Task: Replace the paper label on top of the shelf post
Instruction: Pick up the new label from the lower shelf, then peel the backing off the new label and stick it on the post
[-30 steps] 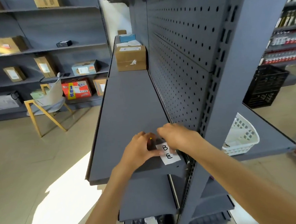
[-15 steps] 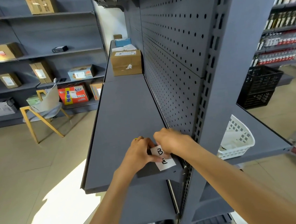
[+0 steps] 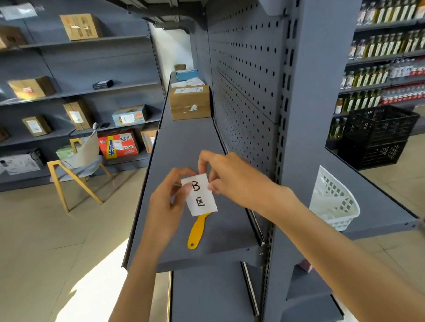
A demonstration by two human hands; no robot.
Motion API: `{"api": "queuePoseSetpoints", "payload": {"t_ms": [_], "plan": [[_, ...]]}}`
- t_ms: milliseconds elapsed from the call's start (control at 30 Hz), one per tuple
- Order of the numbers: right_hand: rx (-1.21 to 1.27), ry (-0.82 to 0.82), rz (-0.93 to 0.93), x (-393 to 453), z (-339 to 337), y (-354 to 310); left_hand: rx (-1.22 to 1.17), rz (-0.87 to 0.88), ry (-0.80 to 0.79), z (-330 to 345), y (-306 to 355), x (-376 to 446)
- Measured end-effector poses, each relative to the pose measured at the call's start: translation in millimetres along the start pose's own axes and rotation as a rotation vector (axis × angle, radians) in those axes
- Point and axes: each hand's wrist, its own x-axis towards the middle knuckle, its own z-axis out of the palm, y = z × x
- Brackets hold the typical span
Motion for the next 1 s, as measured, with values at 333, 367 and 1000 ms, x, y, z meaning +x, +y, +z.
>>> {"api": "queuePoseSetpoints", "payload": {"t_ms": [333, 367, 1000], "plan": [[0.216, 0.25, -0.205, -47.8, -62.0, -39.1, -0.204, 0.107, 0.13, -32.7, 98.8, -0.6], [0.251, 0.263, -0.209, -53.1, -67.3, -38.5, -0.198, 0.128, 0.14, -31.3, 107.6, 0.2], [0.244, 0.246, -0.147, -129.4, -162.4, 53.1, -0.128, 0.188, -0.028, 65.6, 209.4, 16.5]]}}
